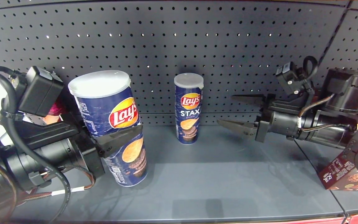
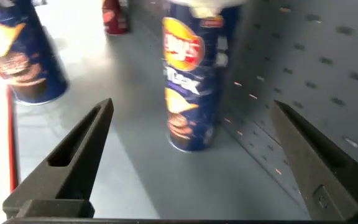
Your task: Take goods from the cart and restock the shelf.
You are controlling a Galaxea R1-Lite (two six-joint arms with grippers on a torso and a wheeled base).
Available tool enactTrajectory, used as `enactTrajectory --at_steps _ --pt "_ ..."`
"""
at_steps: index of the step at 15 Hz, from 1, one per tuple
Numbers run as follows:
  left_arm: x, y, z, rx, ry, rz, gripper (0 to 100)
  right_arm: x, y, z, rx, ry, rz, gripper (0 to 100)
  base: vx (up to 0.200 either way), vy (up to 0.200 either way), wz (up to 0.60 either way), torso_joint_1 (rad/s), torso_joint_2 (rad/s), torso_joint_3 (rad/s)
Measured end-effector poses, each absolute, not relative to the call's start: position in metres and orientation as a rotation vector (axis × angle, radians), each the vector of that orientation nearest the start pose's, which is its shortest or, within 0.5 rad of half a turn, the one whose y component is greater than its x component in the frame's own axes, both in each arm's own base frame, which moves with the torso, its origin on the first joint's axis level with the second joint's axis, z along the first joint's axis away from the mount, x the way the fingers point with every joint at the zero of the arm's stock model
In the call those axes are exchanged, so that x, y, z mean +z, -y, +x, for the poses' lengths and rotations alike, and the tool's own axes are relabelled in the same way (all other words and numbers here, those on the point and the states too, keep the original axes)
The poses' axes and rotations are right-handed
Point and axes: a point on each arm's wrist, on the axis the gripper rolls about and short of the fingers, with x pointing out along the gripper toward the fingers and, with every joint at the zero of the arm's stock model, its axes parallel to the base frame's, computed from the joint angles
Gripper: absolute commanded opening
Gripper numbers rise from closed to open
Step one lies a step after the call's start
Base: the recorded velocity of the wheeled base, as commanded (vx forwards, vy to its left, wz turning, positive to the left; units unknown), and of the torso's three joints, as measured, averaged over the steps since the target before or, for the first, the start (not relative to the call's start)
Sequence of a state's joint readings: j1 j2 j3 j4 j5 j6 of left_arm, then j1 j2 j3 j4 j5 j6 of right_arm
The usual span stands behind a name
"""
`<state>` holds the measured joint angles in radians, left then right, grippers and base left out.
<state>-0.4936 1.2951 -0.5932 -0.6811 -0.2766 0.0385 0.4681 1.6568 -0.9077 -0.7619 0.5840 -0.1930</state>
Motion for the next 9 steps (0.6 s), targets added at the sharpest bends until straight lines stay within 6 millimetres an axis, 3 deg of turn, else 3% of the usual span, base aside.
enactTrajectory --at_steps 9 --pt "0.231 0.101 0.175 -0.775 -0.008 0.039 0 0.229 -0.167 0.298 1.135 0.117 -0.201 100 0.000 0.000 0.00 0.000 0.00 0.000"
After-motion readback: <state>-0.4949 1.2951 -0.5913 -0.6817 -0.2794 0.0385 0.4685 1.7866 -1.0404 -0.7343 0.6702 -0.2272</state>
